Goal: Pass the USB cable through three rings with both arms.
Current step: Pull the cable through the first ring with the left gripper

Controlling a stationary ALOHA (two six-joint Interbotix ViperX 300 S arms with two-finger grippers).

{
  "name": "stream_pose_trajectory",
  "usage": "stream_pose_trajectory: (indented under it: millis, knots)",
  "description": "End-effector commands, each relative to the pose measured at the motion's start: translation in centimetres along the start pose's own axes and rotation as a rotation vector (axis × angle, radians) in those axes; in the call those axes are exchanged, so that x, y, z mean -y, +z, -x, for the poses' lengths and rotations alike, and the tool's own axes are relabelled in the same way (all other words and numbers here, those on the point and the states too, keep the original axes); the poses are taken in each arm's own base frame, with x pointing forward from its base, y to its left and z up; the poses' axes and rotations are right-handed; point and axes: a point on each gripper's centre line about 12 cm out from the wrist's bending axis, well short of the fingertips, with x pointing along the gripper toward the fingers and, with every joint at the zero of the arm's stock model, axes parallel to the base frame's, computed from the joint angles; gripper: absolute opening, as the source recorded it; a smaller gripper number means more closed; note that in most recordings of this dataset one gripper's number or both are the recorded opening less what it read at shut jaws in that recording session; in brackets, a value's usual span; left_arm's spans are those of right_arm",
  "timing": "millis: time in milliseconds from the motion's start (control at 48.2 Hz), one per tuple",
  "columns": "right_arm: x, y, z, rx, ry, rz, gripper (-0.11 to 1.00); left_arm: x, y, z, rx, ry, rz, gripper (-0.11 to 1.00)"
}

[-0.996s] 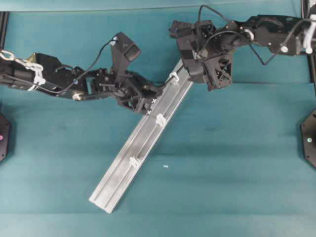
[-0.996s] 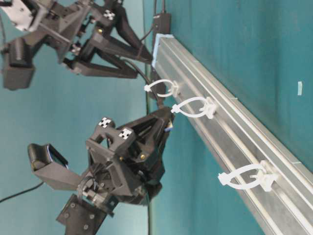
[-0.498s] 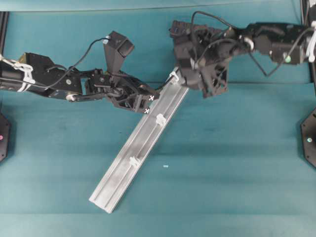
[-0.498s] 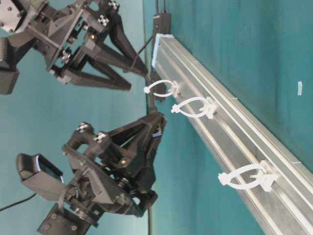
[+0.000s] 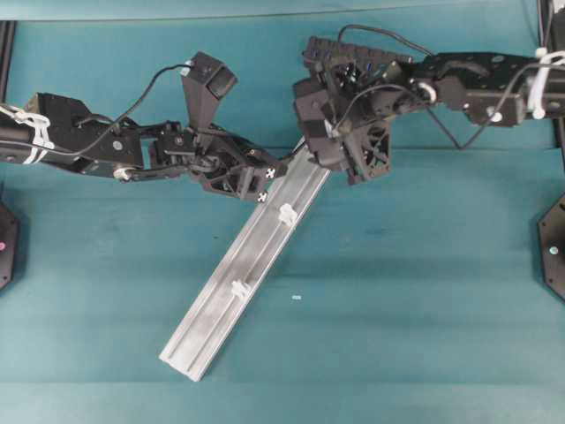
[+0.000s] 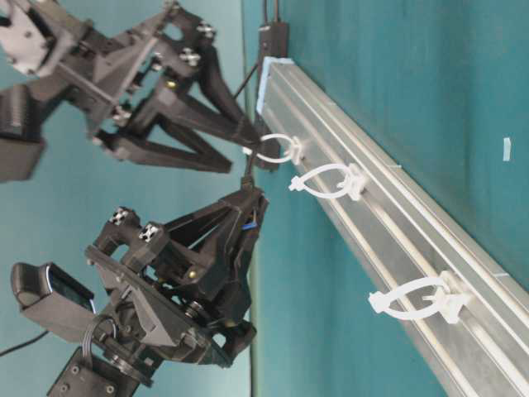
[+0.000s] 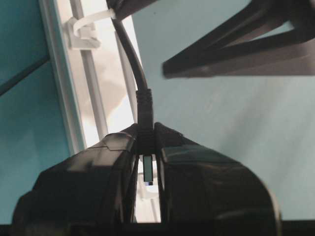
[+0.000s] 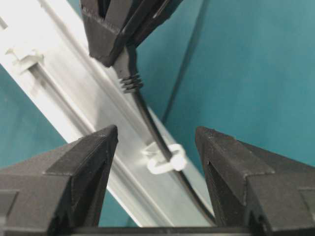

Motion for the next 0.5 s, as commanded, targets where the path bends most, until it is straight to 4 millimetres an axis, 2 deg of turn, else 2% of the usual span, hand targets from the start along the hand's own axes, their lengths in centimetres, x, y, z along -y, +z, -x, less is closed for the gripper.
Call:
stream_pose_trajectory:
  millis: [0, 124, 228, 332, 415, 477]
  knots:
    - [0.1, 0.5, -0.3, 0.007, -0.004, 0.001, 0.78, 2.5, 2.1, 1.5, 0.064, -0.071, -0.009, 0.09]
    - [0.1, 0.6, -0.7, 0.005, 0.001, 0.005, 0.74, 2.5, 2.2, 1.4, 0.064, -0.071, -0.009, 0.09]
    - [0.2, 0.9, -1.0, 0.006, 0.003, 0.012, 0.65, 2.5, 2.2, 1.4, 0.064, -0.071, -0.009, 0.09]
    - [-0.1, 1.1, -1.3, 0.002, 0.016, 0.023, 0.47, 2.4, 2.1, 1.4, 0.063, -0.07, -0.011, 0.09]
    - [-0.3, 1.3, -1.4, 0.003, 0.024, 0.029, 0.26, 2.5, 2.2, 1.4, 0.064, -0.071, -0.011, 0.09]
    - [-0.3, 1.4, -1.3, 0.003, 0.027, 0.031, 0.14, 2.5, 2.1, 1.5, 0.064, -0.071, -0.011, 0.09]
